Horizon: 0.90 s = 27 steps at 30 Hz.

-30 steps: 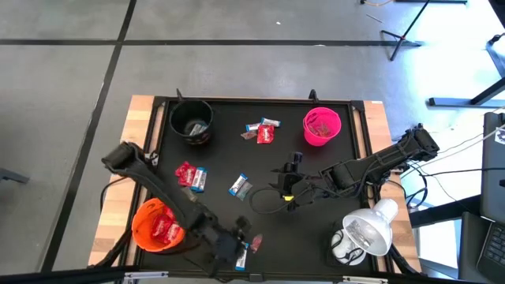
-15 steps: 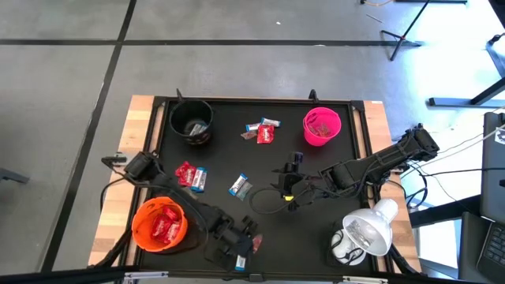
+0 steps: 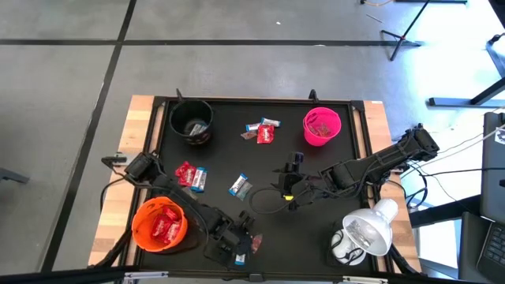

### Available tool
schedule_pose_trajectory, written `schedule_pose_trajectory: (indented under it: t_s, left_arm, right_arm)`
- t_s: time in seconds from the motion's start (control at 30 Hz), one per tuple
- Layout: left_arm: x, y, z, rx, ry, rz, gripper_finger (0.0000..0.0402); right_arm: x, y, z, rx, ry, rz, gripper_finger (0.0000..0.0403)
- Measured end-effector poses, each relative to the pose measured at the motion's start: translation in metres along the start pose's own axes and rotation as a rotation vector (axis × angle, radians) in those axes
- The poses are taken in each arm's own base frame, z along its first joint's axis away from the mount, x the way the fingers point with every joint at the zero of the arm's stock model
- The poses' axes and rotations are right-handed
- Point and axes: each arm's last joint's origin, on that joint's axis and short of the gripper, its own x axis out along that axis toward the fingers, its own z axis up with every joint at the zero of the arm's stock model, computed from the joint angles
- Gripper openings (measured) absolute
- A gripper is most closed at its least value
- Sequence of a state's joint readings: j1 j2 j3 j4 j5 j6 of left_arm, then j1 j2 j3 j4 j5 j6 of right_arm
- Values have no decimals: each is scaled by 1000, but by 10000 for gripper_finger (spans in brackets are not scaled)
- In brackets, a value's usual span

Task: Sort candy
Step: Put the white chocolate bar into the black bucket

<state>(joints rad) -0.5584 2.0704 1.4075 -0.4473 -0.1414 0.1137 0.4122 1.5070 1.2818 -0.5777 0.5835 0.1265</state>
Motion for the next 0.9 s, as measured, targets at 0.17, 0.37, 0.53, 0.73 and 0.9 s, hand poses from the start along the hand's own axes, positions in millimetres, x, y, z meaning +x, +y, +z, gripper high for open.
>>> schedule_pose_trajectory:
  t_s: [0.17, 0.37, 0.53, 0.73, 0.9]
  left_arm:
    - [-23, 5, 11, -64, -53, 30, 112]
    - [-41, 0, 23, -57, -107, 11, 112]
    - [-28, -14, 12, -50, -68, -5, 112]
    - [-20, -14, 9, -81, -54, 18, 112]
    - [-9, -10, 6, -90, -40, 24, 112]
  right_arm:
    - [0, 0, 0, 0, 0, 0, 188]
    - [0, 0, 0, 1, 0, 0, 188]
    - [0, 0, 0, 5, 0, 0, 188]
    - [0, 0, 0, 8, -2, 0, 188]
    - [0, 0, 0, 7, -1, 0, 188]
